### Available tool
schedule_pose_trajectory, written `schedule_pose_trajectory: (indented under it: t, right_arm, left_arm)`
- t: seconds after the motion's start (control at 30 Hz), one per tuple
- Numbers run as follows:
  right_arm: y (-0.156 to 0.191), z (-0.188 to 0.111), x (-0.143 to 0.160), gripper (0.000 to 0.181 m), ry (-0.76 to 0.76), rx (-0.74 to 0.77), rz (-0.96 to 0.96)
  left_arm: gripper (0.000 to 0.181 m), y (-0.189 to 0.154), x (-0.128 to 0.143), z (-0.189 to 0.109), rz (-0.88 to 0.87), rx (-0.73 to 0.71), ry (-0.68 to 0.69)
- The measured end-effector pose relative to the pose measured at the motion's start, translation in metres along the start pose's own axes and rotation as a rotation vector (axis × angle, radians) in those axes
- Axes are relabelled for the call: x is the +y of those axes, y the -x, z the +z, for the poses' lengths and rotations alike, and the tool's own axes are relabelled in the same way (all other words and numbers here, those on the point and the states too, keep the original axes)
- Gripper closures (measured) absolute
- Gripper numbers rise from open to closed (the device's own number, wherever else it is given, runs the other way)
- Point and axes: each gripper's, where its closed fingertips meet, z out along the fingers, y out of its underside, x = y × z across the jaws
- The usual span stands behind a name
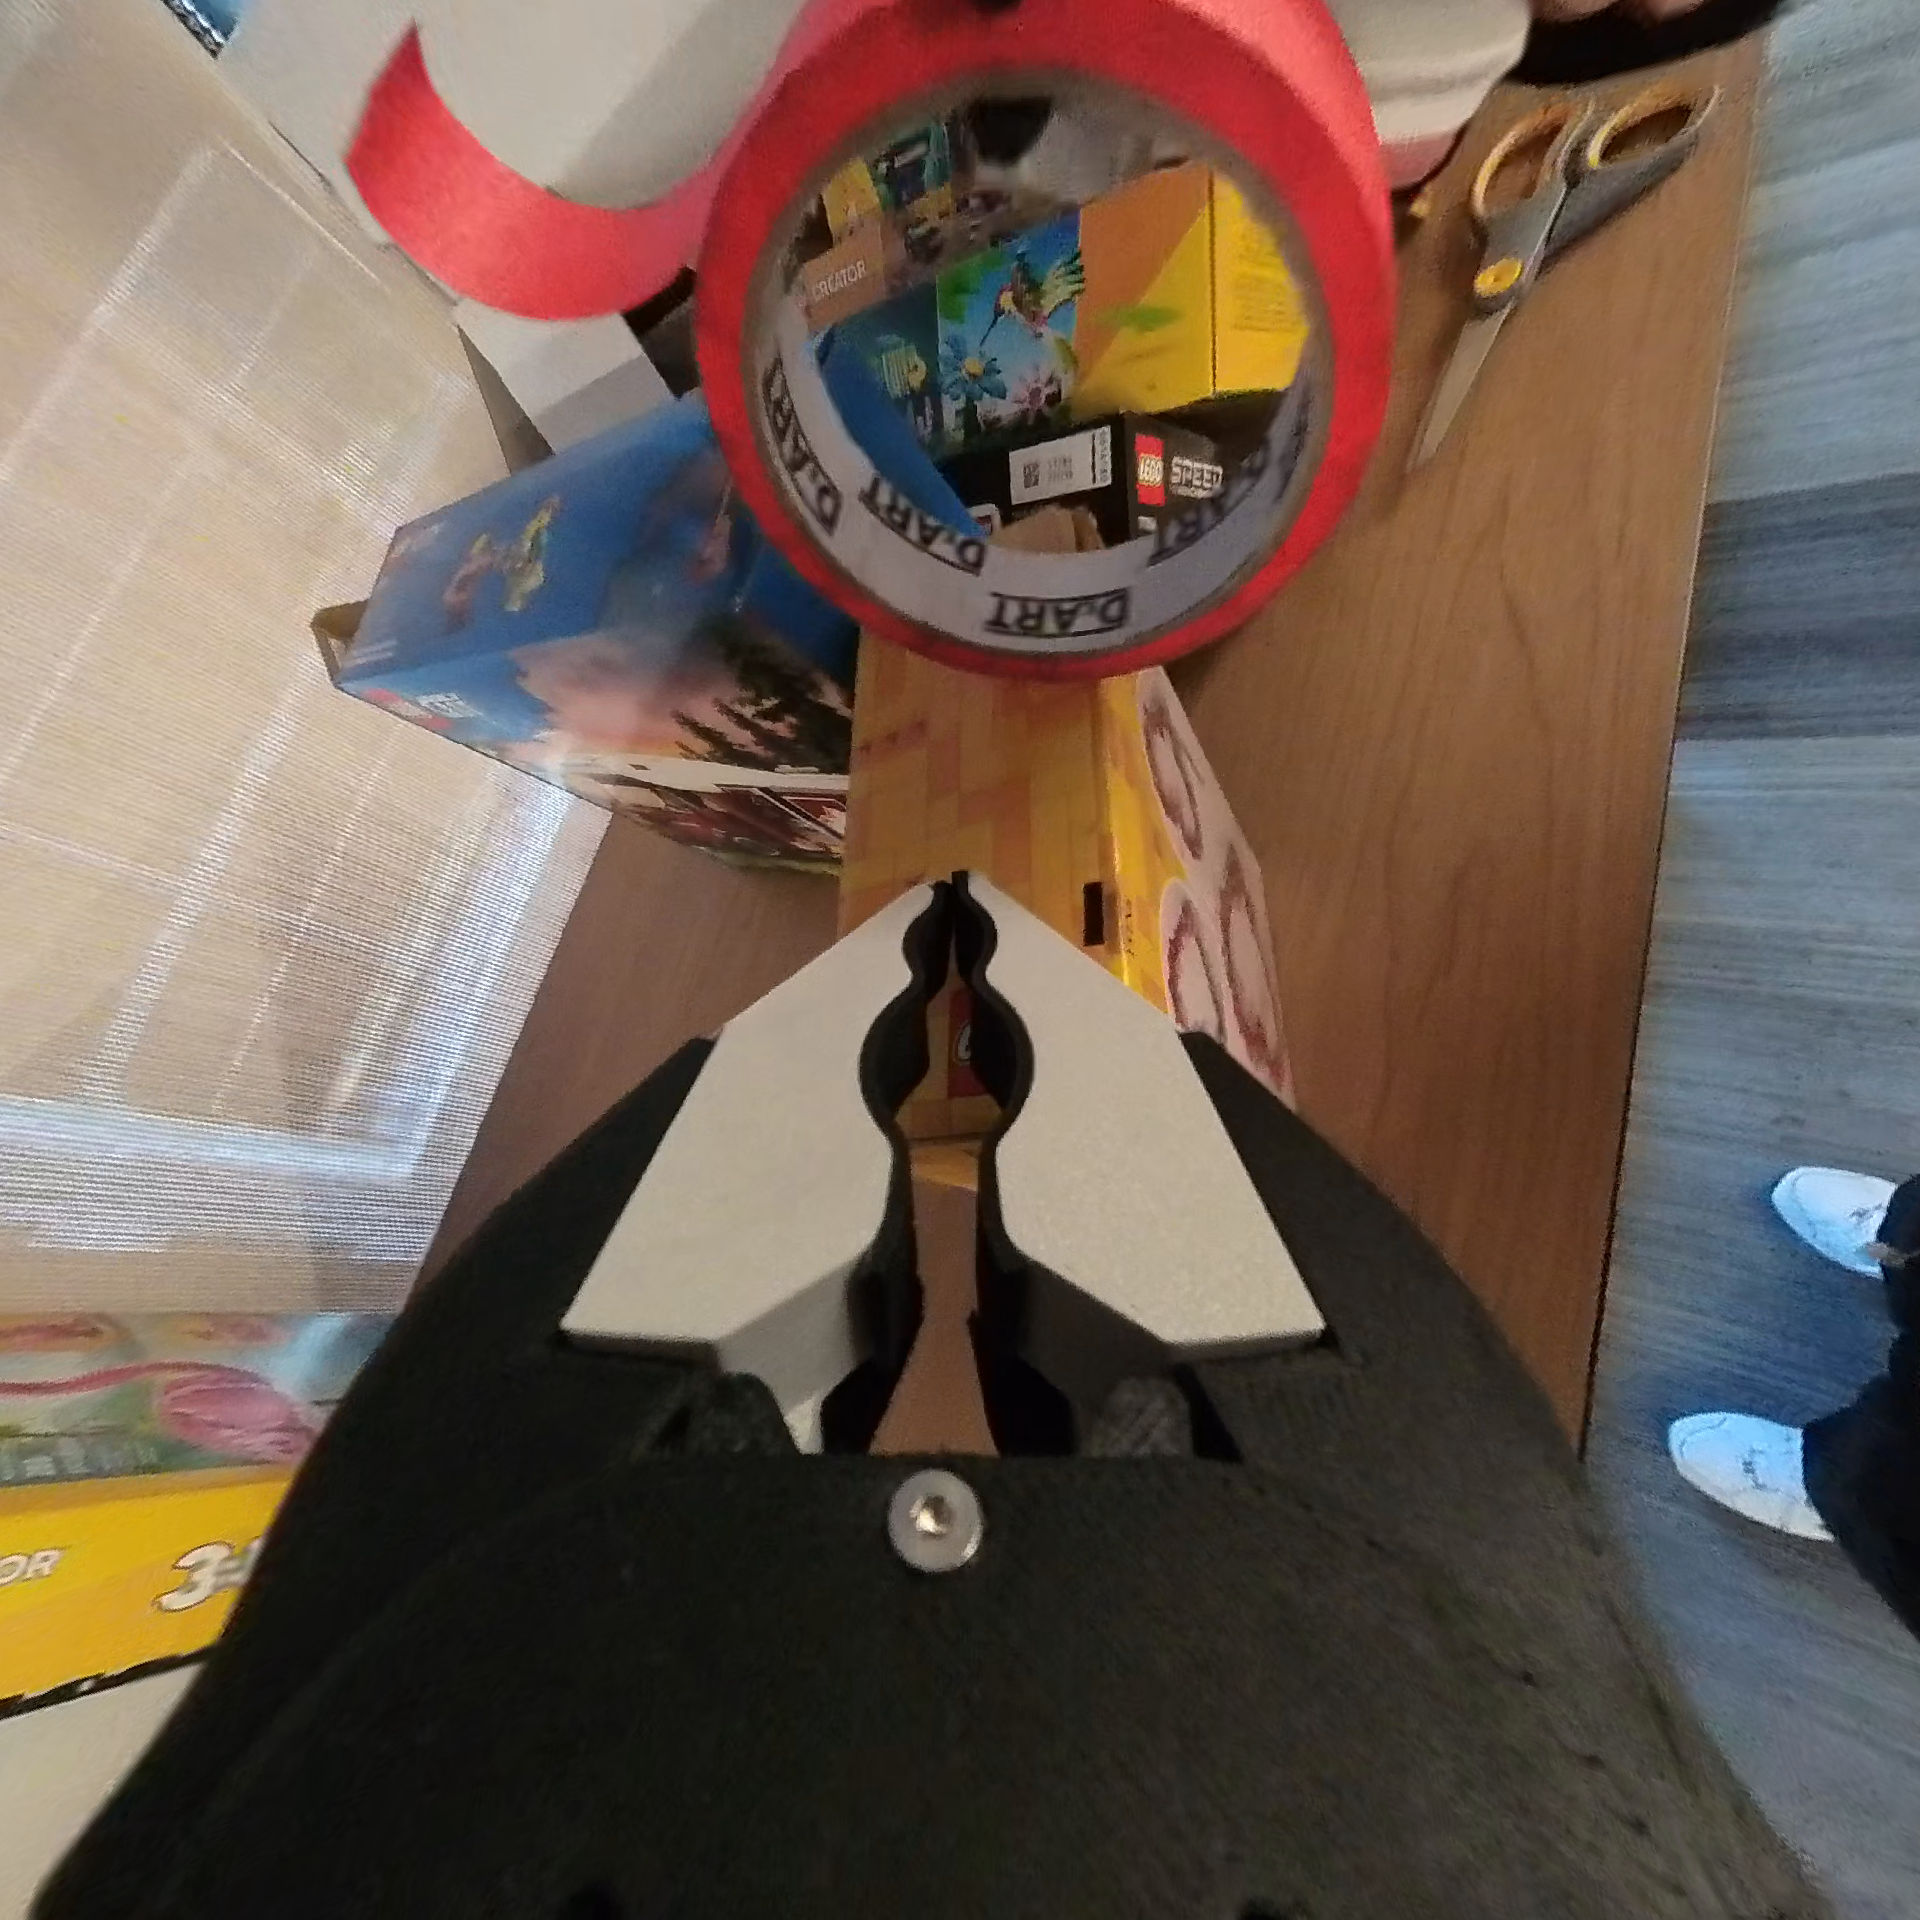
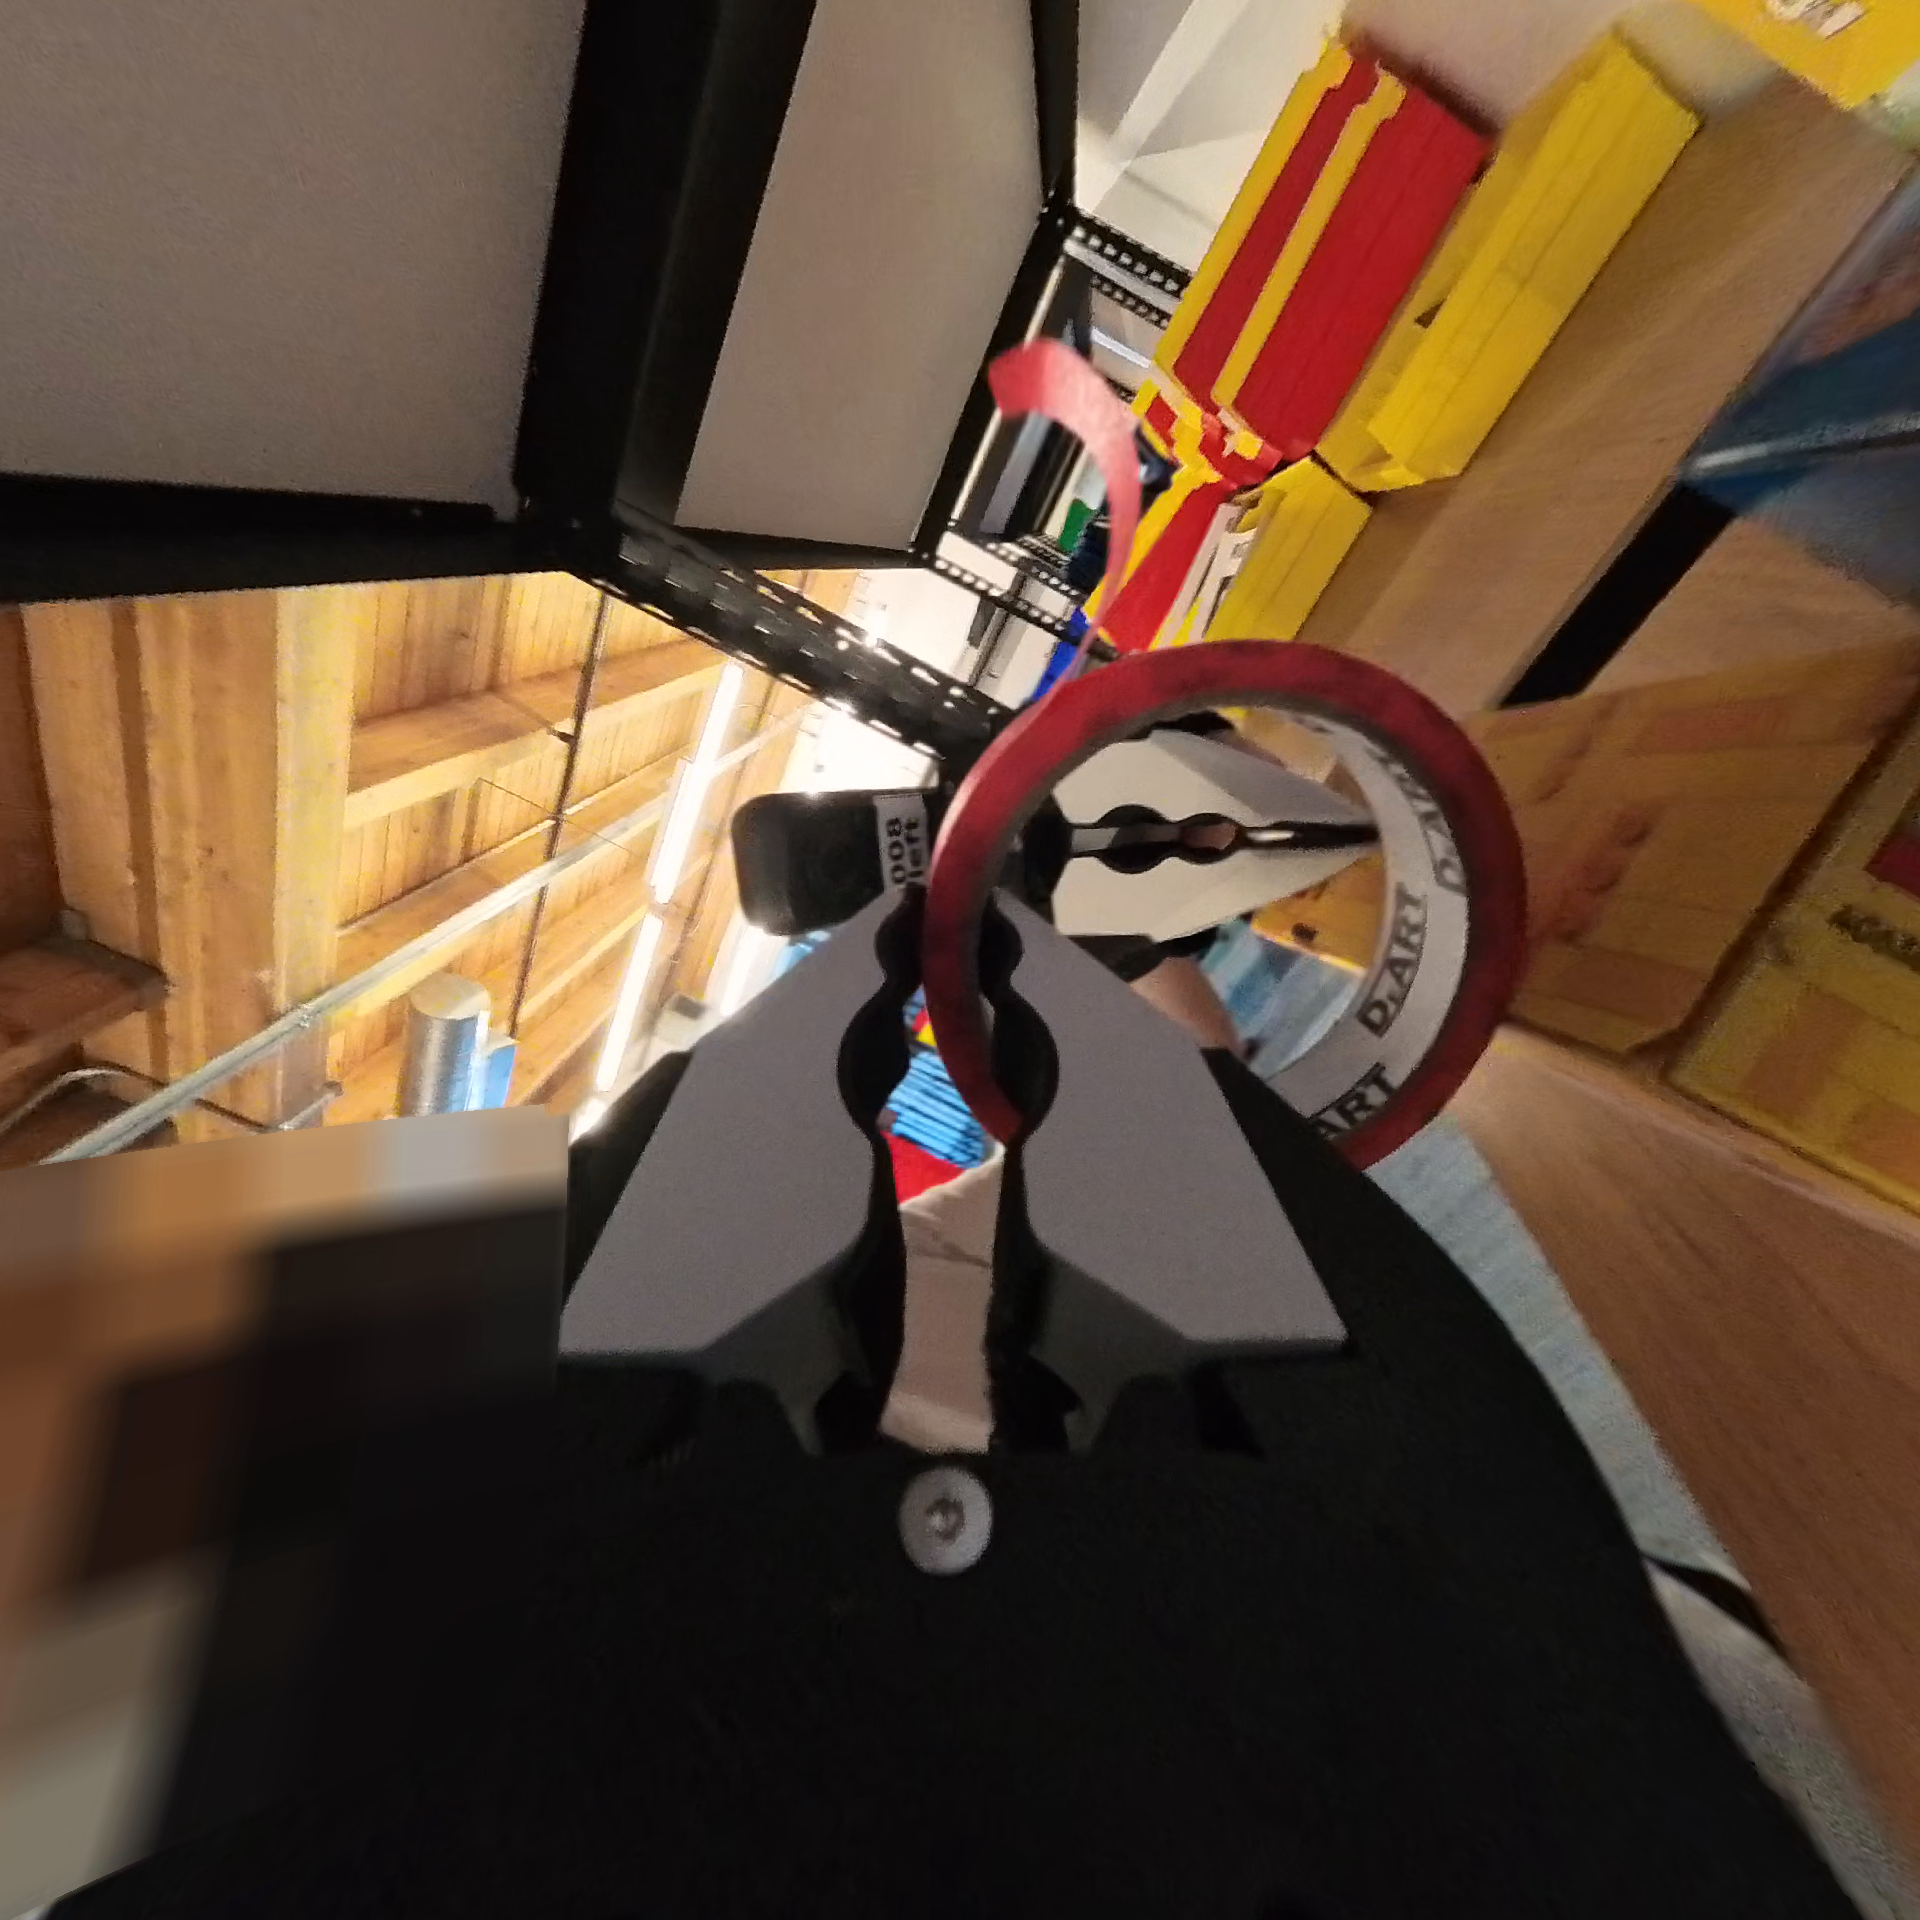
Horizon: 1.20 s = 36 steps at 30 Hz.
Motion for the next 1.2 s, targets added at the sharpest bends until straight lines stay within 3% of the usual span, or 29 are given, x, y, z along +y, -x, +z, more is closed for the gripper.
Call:
schedule_pose_trajectory:
  t: [0.17, 0.4, 0.5, 1.2]
  right_arm:
    - [0.005, -0.007, 0.033, 0.175, 0.057, -0.032, 0.105]
    - [-0.027, 0.004, 0.071, 0.174, 0.152, 0.079, 0.306]
    - [-0.031, 0.009, 0.073, 0.174, 0.165, 0.103, 0.334]
    - [-0.036, 0.013, 0.064, 0.175, 0.124, 0.092, 0.401]
  left_arm:
    - [0.181, 0.001, 0.001, 0.001, 0.079, 0.007, 0.030]
    - [0.181, -0.004, -0.004, 0.001, 0.310, -0.003, 0.024]
    - [0.181, -0.001, -0.004, 0.003, 0.428, -0.063, 0.011]
    - [0.181, -0.016, -0.012, -0.006, 0.555, -0.070, -0.163]
